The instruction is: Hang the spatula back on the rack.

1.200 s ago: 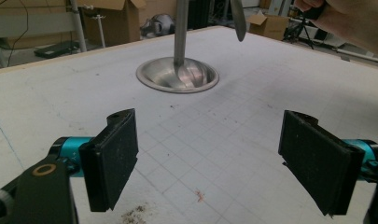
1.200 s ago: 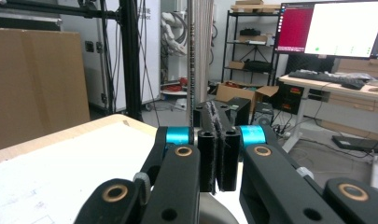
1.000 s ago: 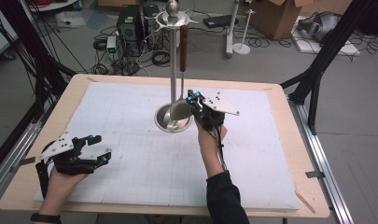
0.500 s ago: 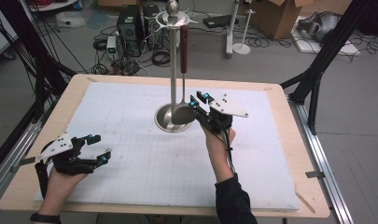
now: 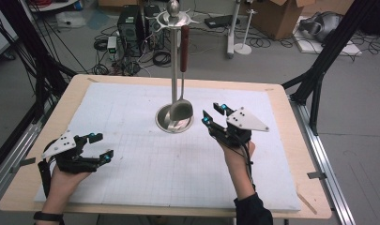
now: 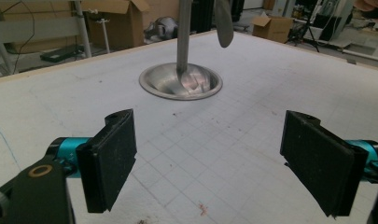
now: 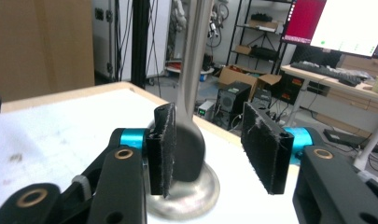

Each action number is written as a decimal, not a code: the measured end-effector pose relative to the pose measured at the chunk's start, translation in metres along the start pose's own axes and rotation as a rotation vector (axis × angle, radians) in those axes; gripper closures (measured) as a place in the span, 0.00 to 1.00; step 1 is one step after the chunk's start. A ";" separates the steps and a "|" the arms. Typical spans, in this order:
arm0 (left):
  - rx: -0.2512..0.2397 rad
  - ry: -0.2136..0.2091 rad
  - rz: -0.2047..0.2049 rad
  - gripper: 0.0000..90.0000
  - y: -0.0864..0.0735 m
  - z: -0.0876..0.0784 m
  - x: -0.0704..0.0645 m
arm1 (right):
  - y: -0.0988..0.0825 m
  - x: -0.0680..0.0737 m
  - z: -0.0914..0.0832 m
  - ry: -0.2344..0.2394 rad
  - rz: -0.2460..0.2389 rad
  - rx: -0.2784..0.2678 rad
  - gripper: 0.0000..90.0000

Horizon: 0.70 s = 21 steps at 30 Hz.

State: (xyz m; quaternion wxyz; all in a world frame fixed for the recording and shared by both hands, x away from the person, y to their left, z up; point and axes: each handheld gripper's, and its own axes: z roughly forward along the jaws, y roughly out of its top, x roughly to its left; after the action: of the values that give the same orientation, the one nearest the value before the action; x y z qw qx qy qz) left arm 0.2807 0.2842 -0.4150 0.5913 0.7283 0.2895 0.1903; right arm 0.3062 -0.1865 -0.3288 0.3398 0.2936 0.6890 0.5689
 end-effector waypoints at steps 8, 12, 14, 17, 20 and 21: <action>-0.010 0.017 0.003 0.20 -0.001 0.001 0.002 | -0.018 -0.009 -0.031 -0.020 0.026 0.010 0.45; -0.008 0.018 -0.002 0.20 -0.003 0.002 0.004 | -0.028 -0.014 -0.043 -0.049 0.051 0.033 0.39; -0.013 0.023 -0.002 0.20 -0.003 0.002 0.005 | -0.035 -0.016 -0.050 -0.068 0.050 0.040 0.38; -0.015 0.028 -0.002 0.20 -0.004 0.002 0.006 | -0.046 -0.020 -0.059 -0.097 0.066 0.055 0.35; -0.014 0.033 0.002 0.20 -0.005 0.001 0.006 | -0.057 -0.024 -0.069 -0.125 0.081 0.073 0.34; -0.015 0.034 -0.001 0.20 -0.005 0.000 0.006 | -0.060 -0.025 -0.071 -0.134 0.083 0.082 0.33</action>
State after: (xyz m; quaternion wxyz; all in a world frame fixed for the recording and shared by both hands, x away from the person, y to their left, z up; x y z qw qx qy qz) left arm 0.2848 0.2886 -0.4206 0.5917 0.7203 0.2987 0.2046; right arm 0.2627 -0.2588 -0.3759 0.3491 0.3731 0.6746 0.5328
